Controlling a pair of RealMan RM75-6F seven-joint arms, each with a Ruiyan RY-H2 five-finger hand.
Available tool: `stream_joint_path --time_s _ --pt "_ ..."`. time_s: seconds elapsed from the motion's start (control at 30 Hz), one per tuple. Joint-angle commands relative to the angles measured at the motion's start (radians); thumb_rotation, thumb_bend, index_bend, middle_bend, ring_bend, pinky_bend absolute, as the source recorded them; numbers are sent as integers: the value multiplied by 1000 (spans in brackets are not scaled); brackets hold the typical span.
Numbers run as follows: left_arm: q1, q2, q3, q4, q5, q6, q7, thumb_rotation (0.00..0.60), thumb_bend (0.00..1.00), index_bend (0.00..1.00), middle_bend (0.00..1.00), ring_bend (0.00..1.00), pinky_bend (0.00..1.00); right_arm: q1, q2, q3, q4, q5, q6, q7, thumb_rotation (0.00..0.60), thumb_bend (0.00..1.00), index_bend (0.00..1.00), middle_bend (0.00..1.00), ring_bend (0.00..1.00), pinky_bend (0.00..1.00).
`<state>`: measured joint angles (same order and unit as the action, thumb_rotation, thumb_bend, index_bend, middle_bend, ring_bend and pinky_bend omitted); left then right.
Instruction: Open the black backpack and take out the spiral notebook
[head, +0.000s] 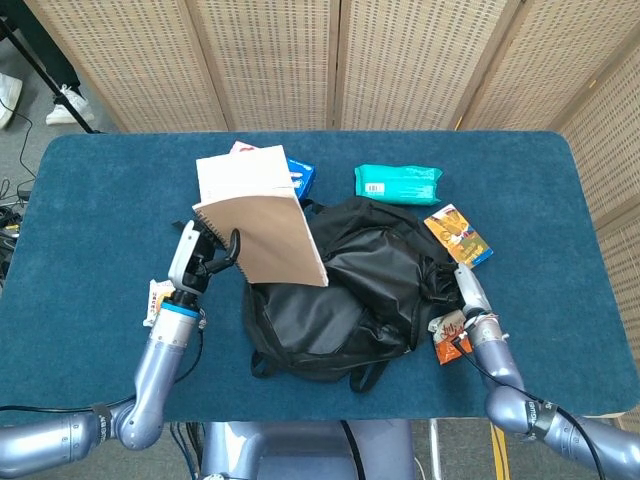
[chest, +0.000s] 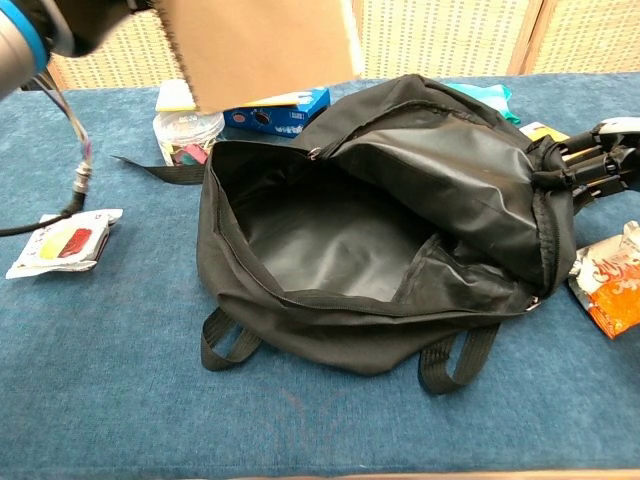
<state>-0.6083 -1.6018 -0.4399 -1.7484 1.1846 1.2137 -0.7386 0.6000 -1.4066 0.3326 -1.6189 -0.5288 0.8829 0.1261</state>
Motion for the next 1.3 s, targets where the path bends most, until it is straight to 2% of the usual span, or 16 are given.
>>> stream_joint_path --time_s 0.03,0.23,0.37,0.47,0.53,0.7,0.77,0.8,0.87,0.9,0.93,1.0,1.03,1.13,1.2,1.3 --pt "29 24 27 94 92 84 88 600 590 749 653 490 559 -2 1 1 -3 -2 -2 0 600 646 659 644 533 515" --pt "81 86 65 255 161 128 52 600 591 749 653 490 559 -4 1 1 -6 -5 -9 0 600 646 658 644 532 515" --pt "121 167 95 291 123 55 -29 600 592 749 653 490 559 -3 -3 -3 -9 -11 -12 -6 600 646 658 644 533 515" --pt "142 206 107 339 84 23 3 600 593 749 653 490 559 -2 -8 -8 -10 -16 -13 -12 600 646 659 644 533 515" --pt "149 232 116 347 48 -23 31 600 589 751 653 490 559 -1 -11 -11 -8 -19 -16 -14 600 646 659 644 532 515" --pt "134 349 109 287 -166 -280 77 600 569 752 652 490 559 0 -25 -17 1 -18 -25 -14 600 646 658 644 532 515" --pt "128 353 103 290 -206 -301 97 600 559 752 642 483 557 0 -28 -19 3 -19 -26 -15 600 646 658 644 532 515" --pt "123 348 103 297 -237 -316 119 600 543 730 580 447 556 -1 -30 -22 3 -21 -27 -17 600 646 658 644 532 515" --pt "118 347 104 297 -255 -332 137 600 484 584 326 293 500 -1 -30 -23 3 -24 -28 -18 600 646 659 644 532 515" --pt "115 346 105 300 -258 -342 145 600 420 428 155 164 416 -2 -31 -24 3 -26 -27 -18 600 646 659 644 532 515" --pt "113 343 106 306 -262 -344 154 600 341 267 42 64 309 -3 -31 -24 3 -30 -26 -18 600 646 659 644 532 515" --pt "112 321 101 331 -261 -309 180 600 228 70 0 0 155 -6 -28 -26 0 -41 -22 -19 600 646 658 644 533 515" --pt "112 312 98 339 -259 -293 187 600 188 17 0 0 90 -7 -27 -27 -1 -47 -21 -19 600 646 658 644 533 515" --pt "121 272 81 371 -236 -188 226 600 154 0 0 0 3 -17 -14 -36 -14 -84 -22 -20 600 646 658 643 532 515" --pt "125 246 73 387 -224 -123 260 600 152 0 0 0 0 -26 0 -48 -23 -137 -32 -16 600 619 659 620 524 515" --pt "131 230 60 391 -201 -59 285 600 152 0 0 0 0 -46 20 -75 -27 -282 -47 2 600 368 588 473 424 475"
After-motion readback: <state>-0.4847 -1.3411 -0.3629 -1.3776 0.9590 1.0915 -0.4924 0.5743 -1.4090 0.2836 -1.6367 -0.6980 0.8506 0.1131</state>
